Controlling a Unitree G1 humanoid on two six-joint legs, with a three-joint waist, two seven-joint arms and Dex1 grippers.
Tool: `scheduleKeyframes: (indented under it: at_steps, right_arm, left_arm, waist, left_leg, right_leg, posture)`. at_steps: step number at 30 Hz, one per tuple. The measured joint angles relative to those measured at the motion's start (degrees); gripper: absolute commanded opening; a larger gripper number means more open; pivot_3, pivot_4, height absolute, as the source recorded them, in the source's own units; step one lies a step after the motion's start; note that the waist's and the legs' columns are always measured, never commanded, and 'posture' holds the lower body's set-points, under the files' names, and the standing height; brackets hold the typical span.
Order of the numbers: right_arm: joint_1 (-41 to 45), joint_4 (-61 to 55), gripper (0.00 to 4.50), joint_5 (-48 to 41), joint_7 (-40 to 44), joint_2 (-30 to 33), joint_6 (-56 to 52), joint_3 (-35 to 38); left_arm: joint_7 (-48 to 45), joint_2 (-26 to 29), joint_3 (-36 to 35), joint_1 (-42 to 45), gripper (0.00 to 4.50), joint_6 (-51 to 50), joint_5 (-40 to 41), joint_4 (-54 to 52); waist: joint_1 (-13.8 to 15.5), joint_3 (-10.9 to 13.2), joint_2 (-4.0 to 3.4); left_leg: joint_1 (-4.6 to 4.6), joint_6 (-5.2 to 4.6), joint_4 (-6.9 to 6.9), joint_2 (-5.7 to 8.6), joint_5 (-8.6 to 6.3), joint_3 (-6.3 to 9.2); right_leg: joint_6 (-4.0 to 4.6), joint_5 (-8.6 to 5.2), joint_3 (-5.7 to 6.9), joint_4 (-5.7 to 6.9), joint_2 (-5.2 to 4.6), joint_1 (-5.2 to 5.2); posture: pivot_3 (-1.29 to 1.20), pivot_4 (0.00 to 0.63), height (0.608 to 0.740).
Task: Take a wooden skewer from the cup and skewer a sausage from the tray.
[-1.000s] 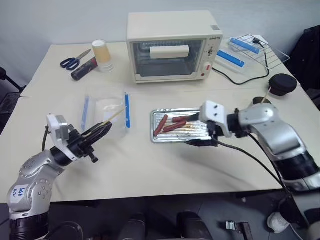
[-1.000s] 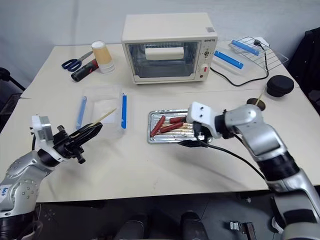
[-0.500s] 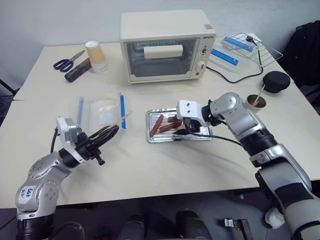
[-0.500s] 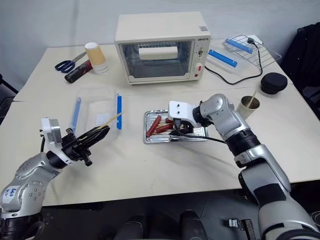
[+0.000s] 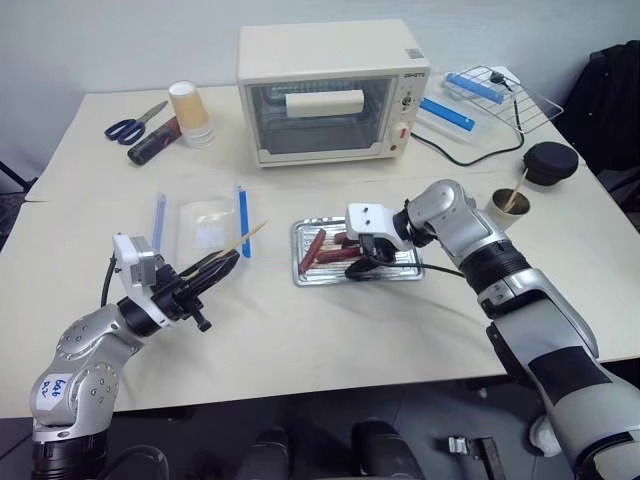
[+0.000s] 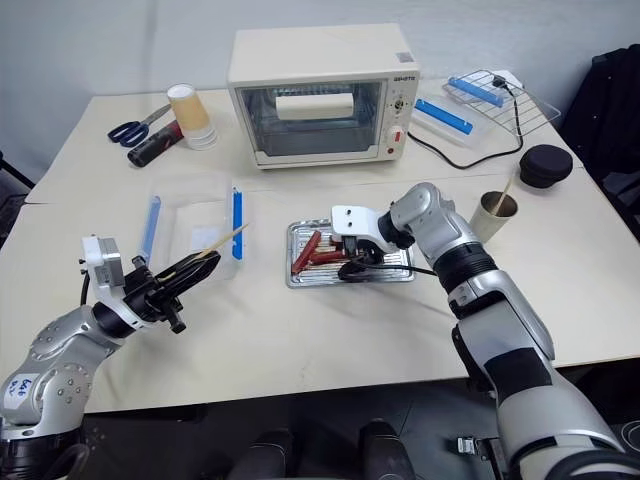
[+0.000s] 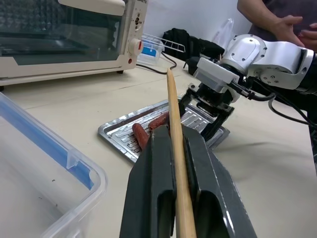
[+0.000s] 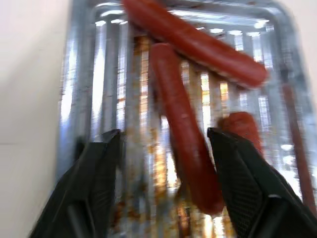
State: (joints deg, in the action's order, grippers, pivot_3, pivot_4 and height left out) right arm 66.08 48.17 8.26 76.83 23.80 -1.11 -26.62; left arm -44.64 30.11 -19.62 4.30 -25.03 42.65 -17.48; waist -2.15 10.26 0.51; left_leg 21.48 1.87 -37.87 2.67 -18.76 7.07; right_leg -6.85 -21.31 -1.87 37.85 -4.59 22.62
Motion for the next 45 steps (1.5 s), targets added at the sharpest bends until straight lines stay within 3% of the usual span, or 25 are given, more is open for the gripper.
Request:
scheduleKeyframes:
  at_steps: [4, 10, 17, 25, 34, 45]
  right_arm:
    - [1.84, 3.17, 0.57, 1.58, -1.6, -1.08, 0.05, 0.16]
    - [2.35, 4.15, 0.57, 2.38, -3.77, -1.72, 0.04, 1.08]
    - [-1.3, -3.45, 0.57, 1.18, 1.43, 1.66, -1.77, 2.38]
    - [-9.33, -25.04, 0.57, -3.81, 6.49, 13.3, -8.78, 7.59]
    - [-18.94, -48.87, 0.57, -9.99, 9.12, 27.58, -19.2, 13.46]
    - [-21.75, -61.11, 0.57, -12.34, 6.83, 27.88, -29.25, 11.15]
  left_arm:
    - [-0.17, 0.08, 0.22, 0.74, 0.0, -0.13, 0.0, 0.1]
    - [-0.78, 0.34, 0.46, 1.66, 0.0, -0.57, 0.0, 0.23]
    - [-2.98, 1.6, 2.0, 3.19, 0.0, -1.09, -0.04, 1.63]
    - [-12.05, 6.69, 9.01, 7.57, 0.0, 1.35, -4.89, 6.94]
    - [-19.86, 6.6, 18.31, 13.65, 0.0, 2.72, -9.24, 11.82]
    - [-21.27, 3.93, 21.31, 16.86, 0.0, 2.61, -10.48, 13.87]
  waist:
    - [-0.01, 0.0, 0.0]
    - [-0.06, 0.0, 0.0]
    - [0.04, 0.0, -0.01]
    - [0.59, 0.0, -0.01]
    - [0.47, 0.01, -0.02]
    - [0.77, 0.01, -0.01]
  left_leg:
    - [0.0, 0.01, -0.04, 0.0, 0.0, 0.0]
    - [0.0, 0.02, -0.02, 0.0, 0.0, 0.0]
    - [0.0, 0.02, -0.02, 0.0, 0.0, 0.0]
    - [0.04, 0.02, 0.03, 0.02, 0.0, -0.01]
    - [0.04, 0.01, 0.07, -0.02, -0.01, -0.05]
    - [0.04, 0.01, 0.01, 0.0, -0.01, -0.04]
  right_leg:
    - [0.01, 0.01, 0.0, 0.05, 0.01, 0.0]
    - [0.01, 0.01, 0.0, 0.05, 0.01, 0.02]
    - [0.01, 0.01, 0.01, 0.05, 0.0, 0.02]
    - [0.01, 0.01, 0.0, -0.04, -0.01, 0.02]
    - [0.01, 0.01, -0.04, -0.03, 0.02, 0.04]
    - [0.01, 0.01, -0.04, -0.01, 0.0, 0.04]
  posture:
    - [0.0, 0.15, 0.74]
    - [0.0, 0.15, 0.74]
    - [0.0, 0.15, 0.74]
    - [0.0, 0.15, 0.74]
    - [0.0, 0.15, 0.74]
    - [0.0, 0.15, 0.74]
